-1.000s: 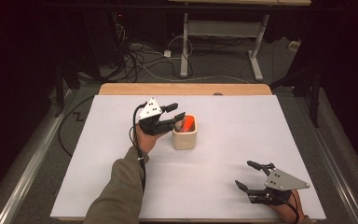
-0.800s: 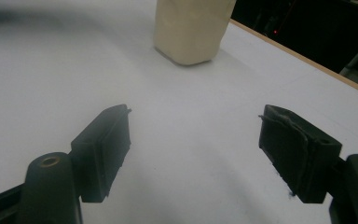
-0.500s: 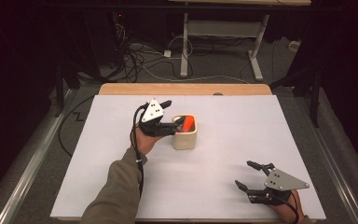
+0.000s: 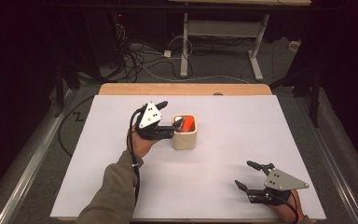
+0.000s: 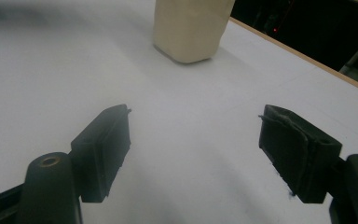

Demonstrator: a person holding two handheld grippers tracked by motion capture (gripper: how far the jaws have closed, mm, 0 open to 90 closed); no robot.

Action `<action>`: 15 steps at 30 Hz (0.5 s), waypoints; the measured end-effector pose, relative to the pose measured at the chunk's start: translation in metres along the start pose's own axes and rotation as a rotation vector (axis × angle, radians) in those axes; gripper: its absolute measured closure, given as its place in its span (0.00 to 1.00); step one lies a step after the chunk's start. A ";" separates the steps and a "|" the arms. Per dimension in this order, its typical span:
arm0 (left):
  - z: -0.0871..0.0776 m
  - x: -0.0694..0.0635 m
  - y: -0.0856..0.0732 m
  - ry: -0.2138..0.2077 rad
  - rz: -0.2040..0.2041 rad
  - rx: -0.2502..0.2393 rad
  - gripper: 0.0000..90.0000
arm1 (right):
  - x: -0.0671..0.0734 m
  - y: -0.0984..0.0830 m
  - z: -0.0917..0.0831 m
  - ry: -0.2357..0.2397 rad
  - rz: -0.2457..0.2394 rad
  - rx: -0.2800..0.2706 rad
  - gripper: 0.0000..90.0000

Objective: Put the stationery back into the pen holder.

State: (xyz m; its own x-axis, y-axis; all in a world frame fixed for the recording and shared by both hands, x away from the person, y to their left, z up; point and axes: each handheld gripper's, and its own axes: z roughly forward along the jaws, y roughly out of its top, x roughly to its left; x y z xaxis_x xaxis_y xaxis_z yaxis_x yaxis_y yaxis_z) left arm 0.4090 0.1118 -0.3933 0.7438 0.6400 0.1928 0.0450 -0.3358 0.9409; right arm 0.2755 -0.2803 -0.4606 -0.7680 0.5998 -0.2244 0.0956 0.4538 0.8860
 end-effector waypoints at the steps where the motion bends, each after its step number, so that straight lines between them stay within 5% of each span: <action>1: -0.001 0.000 0.001 0.008 0.013 -0.003 0.23 | 0.000 0.000 0.000 0.001 0.000 0.002 0.28; 15: -0.013 -0.008 0.001 0.012 0.074 0.021 0.22 | 0.001 0.000 0.001 0.001 0.002 0.005 0.28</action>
State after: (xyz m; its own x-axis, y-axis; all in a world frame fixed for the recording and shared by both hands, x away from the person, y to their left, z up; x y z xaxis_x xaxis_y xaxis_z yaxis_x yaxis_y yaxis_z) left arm 0.3949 0.1154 -0.3908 0.7376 0.6211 0.2650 0.0040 -0.3965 0.9180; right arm 0.2754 -0.2794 -0.4610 -0.7686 0.5999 -0.2224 0.0998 0.4558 0.8845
